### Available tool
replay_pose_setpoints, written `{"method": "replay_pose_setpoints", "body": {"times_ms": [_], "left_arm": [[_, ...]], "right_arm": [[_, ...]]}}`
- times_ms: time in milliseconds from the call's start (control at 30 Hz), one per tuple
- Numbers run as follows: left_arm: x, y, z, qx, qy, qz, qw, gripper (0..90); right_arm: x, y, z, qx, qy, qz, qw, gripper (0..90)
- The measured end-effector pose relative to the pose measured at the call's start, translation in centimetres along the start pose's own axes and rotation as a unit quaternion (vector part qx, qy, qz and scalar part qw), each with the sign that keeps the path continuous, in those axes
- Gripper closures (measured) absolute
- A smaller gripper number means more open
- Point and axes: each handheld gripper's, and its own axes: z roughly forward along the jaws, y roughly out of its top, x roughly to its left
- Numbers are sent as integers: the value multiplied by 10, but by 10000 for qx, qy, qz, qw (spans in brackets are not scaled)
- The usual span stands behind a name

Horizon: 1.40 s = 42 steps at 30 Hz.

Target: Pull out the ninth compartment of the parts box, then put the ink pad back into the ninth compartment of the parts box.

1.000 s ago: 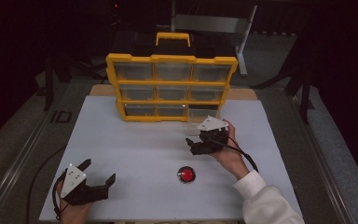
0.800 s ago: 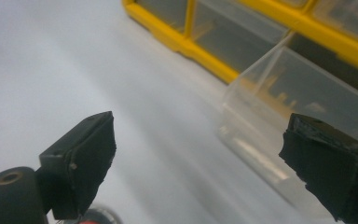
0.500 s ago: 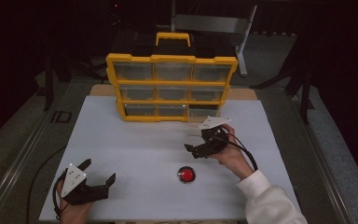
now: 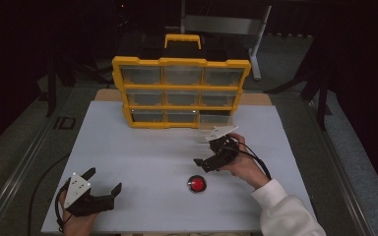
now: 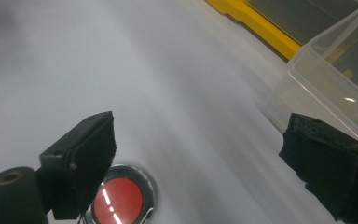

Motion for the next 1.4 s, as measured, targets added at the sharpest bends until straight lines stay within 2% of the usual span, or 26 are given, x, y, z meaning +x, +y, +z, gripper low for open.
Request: {"method": "replay_pose_setpoints", "body": {"times_ms": [800,1400], "left_arm": [[0,0,1,5,1,3,10000,0],[0,0,0,-2,23,-8,10000,0]], "right_arm": [[7,-3,5,333,74,-336,9989,94],[19,-7,9,521,136,-572,9969,94]]}}
